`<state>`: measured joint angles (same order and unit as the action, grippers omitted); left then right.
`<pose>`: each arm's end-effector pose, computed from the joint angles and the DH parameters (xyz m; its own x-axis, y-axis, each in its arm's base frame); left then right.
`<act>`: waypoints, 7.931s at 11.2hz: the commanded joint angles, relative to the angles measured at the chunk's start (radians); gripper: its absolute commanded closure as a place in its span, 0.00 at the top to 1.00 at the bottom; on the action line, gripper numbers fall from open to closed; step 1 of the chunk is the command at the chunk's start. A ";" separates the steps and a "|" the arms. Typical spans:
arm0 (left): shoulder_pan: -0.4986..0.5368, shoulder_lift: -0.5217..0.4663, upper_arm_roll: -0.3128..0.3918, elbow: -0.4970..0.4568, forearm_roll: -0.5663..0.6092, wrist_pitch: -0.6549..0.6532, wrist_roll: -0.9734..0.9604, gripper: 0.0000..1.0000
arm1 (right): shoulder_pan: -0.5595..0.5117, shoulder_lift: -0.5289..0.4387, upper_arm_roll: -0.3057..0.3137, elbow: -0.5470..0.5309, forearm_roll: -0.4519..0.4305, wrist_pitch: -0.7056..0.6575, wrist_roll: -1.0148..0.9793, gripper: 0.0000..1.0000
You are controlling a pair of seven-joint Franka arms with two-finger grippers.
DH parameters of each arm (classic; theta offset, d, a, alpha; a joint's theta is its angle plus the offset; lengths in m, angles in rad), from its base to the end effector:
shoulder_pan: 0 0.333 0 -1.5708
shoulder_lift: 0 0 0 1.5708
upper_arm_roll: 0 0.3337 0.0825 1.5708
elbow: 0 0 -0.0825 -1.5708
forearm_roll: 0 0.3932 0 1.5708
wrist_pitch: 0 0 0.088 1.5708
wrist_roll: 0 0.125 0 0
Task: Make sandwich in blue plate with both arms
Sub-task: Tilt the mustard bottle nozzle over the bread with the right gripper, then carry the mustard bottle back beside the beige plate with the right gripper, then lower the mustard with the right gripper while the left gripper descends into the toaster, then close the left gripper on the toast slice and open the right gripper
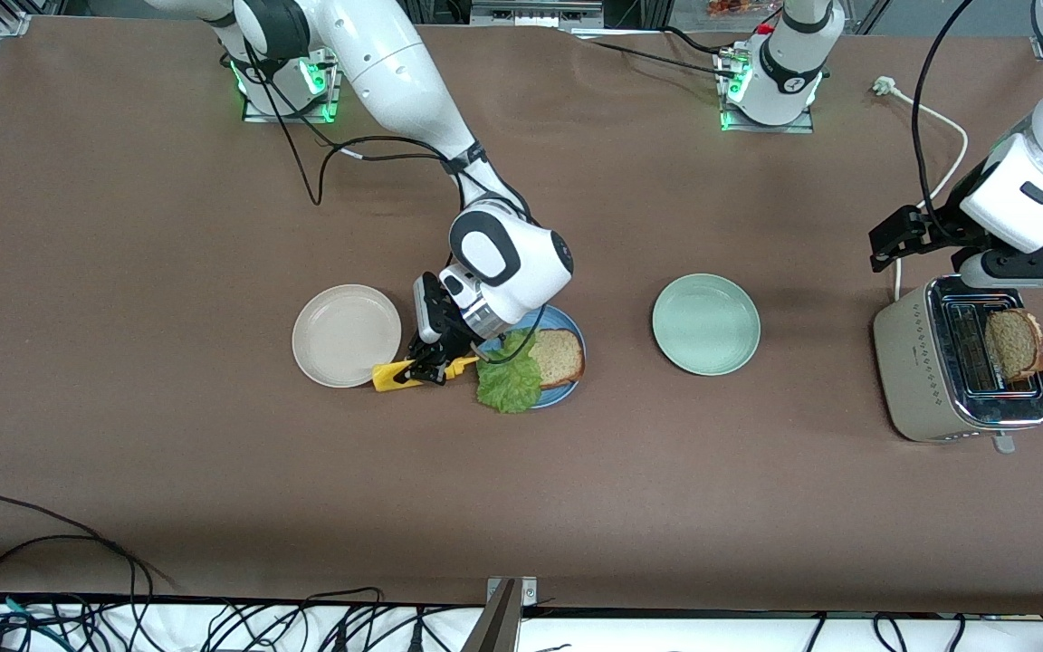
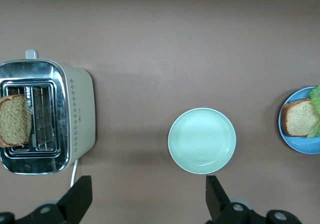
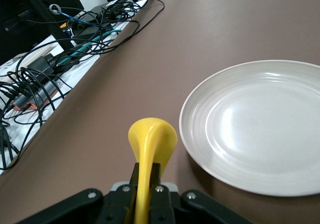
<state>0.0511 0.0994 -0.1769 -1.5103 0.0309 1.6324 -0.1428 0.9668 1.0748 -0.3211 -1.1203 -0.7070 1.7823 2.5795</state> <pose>0.5981 -0.0667 0.6019 0.9995 0.0164 0.0259 0.0167 -0.9998 -0.0098 0.6018 0.4617 0.1695 -0.1547 -0.6291 0.7618 -0.8952 -0.2368 -0.3774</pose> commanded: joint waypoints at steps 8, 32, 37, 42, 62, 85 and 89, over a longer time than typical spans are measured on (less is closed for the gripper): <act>0.001 0.003 0.053 0.006 -0.029 -0.011 0.104 1.00 | -0.012 0.010 -0.049 0.039 0.000 -0.031 -0.106 0.00; -0.046 0.042 0.152 0.010 -0.031 -0.003 0.103 1.00 | -0.556 -0.576 -0.042 -0.548 0.992 0.235 -1.255 0.00; -0.046 0.102 0.258 0.029 -0.029 0.052 0.131 1.00 | -0.588 -0.558 -0.067 -0.616 1.151 0.236 -1.346 0.00; -0.045 0.161 0.401 0.021 -0.077 0.171 0.285 1.00 | -0.623 -0.533 -0.104 -0.694 1.329 0.223 -1.529 0.00; 0.026 0.344 0.510 0.015 -0.157 0.293 0.439 1.00 | -0.708 -0.411 -0.115 -0.713 1.529 0.114 -1.799 1.00; 0.024 0.358 0.507 0.029 -0.160 0.280 0.437 0.00 | -0.695 -0.414 -0.135 -0.696 1.416 0.144 -1.638 1.00; 0.004 0.287 0.505 0.032 -0.147 0.257 0.436 0.00 | -0.694 -0.412 -0.131 -0.682 1.403 0.155 -1.608 1.00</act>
<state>0.0659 0.4423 0.3245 -1.4809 -0.1040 1.9135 0.2676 0.2713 0.6694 -0.4576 -1.8135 0.7200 1.9369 0.9424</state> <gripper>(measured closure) 0.907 0.000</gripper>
